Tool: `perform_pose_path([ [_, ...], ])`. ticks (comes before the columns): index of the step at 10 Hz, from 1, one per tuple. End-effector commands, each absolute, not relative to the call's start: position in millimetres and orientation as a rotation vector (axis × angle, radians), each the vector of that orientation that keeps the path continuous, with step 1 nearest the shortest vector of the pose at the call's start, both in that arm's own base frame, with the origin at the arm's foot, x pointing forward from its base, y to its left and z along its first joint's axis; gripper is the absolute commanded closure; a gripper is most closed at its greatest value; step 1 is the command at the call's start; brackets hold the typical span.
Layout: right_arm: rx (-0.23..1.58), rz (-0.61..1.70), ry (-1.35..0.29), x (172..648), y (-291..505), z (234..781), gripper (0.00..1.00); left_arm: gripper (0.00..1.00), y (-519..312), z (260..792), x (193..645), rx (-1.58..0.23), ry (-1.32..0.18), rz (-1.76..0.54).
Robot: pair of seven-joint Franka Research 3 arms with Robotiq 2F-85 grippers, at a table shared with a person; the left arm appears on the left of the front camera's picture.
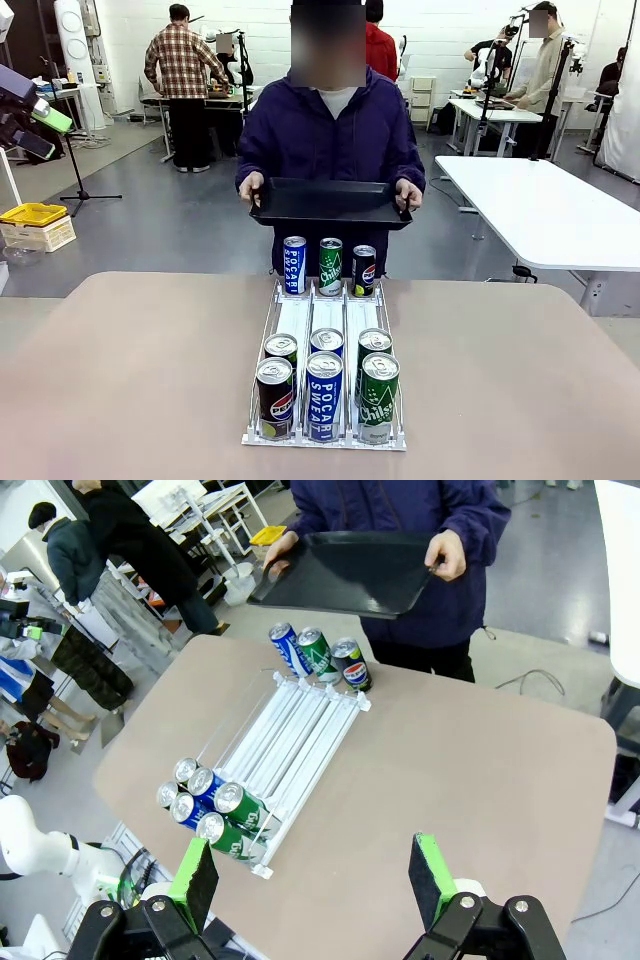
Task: Retrieve and hand over the desired beverage to the person.
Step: Pick up a can of the same type that the person held from the Automatic Can Dispenser.
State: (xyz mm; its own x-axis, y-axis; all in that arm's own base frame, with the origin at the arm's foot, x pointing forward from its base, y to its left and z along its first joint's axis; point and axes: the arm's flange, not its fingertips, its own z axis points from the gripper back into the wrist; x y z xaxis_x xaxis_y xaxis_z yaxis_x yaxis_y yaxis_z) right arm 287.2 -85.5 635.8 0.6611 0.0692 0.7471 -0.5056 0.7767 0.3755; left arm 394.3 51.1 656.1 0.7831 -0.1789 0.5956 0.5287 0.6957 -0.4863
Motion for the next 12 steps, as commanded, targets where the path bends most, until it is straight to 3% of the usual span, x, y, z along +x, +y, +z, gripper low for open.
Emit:
perform_pose_path([
  [1, 0.635, 0.366, -0.798, 290.9, -84.2, 635.1, 0.0, 0.0, 51.9, 657.7, 395.0, -0.709, -0.55, -0.429],
  [12, 0.635, 0.366, -0.798, 290.9, -84.2, 635.1, 0.0, 0.0, 51.9, 657.7, 395.0, -0.709, -0.55, -0.429],
])
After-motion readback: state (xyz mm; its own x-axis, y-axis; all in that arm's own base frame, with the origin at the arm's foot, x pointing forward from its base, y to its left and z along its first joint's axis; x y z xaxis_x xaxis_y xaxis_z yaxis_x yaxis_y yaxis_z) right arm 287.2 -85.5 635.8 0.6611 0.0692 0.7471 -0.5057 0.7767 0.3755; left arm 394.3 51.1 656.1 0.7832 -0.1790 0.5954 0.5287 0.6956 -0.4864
